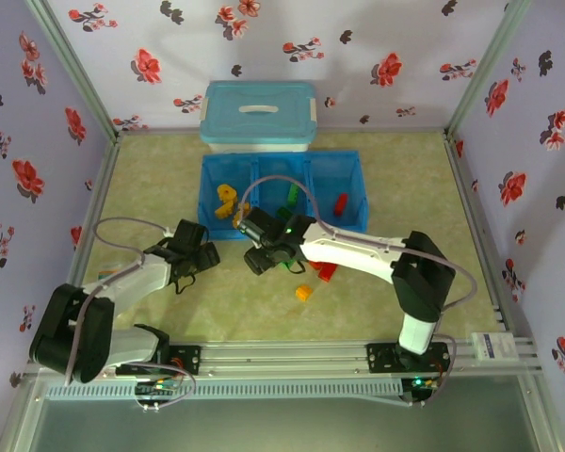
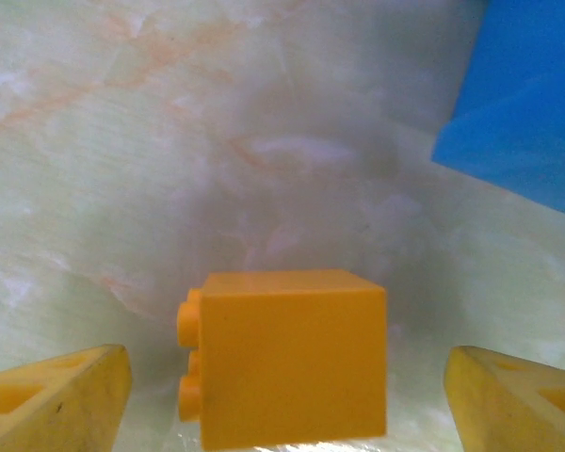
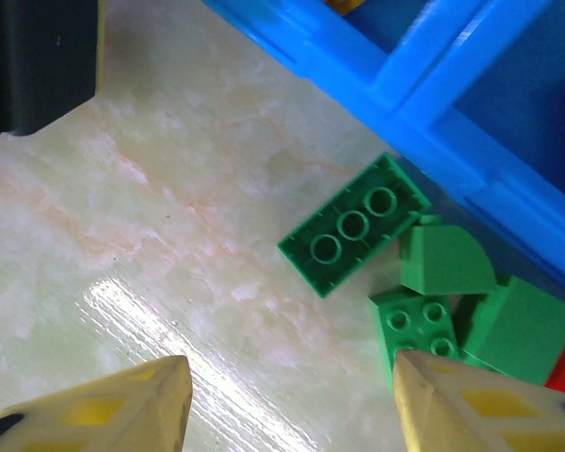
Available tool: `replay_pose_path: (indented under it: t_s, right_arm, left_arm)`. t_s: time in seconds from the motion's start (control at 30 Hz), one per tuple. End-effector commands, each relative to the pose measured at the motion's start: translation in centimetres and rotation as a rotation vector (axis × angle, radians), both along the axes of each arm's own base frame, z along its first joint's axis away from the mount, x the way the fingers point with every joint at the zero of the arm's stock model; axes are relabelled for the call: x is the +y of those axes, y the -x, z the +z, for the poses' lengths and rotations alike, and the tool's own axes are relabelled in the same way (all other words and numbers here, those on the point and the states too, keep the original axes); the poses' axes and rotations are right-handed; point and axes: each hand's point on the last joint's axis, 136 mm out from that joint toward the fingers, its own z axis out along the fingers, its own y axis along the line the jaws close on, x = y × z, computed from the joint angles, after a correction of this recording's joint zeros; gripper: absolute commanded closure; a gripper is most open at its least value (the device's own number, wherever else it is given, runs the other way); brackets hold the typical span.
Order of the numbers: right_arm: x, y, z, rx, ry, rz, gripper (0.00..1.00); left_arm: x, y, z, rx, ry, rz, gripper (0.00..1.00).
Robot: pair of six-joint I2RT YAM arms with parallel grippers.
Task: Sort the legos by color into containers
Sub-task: Pick up the lego from the middle-left of the table, then place the lego in the container.
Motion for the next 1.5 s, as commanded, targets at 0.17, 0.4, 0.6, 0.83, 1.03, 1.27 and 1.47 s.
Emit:
replay_pose_path:
  t_s: [0.17,0.4,0.6,0.83,1.03,1.27,1.47]
  right_arm:
    - [-1.7,-1.1,1.5,-0.048,-0.071,-0.082,0.42]
    - [-2.9,-2.2,1.7,-0.074,-0.079,-0.124,0.42]
    - [-5.1,-3.0,2.0,-0.094,-0.105,-0.211,0.39]
    - [-7.3,-2.4,2.1,-0.101,-0.097,-0.253,0.39]
    - [-9.6,-0.5,1.0,-0.064,-0.055,-0.258,0.24]
    - [-11.0,3.5,-2.6,0.098,-0.032,-0.228,0.18]
    - [-10.2,6.6,-5.3,0.198,-0.028,-0.176,0.19]
  left_arm:
    - [-0.3,-1.0,1.2,-0.027,-0.019,0.009,0.63]
    - [-3.0,-1.4,8.6,-0.262,-0.04,-0.059,0.69]
    - [-6.3,-4.3,12.6,-0.33,-0.005,-0.183,0.69]
    - [-9.4,-9.4,14.2,-0.3,-0.027,-0.26,0.7]
    - [-9.6,-11.3,16.5,-0.276,-0.014,-0.25,0.18]
    - [-9.4,-9.3,16.7,-0.319,0.014,-0.258,0.16]
    - [-8.2,-7.7,15.6,-0.31,0.008,-0.241,0.16]
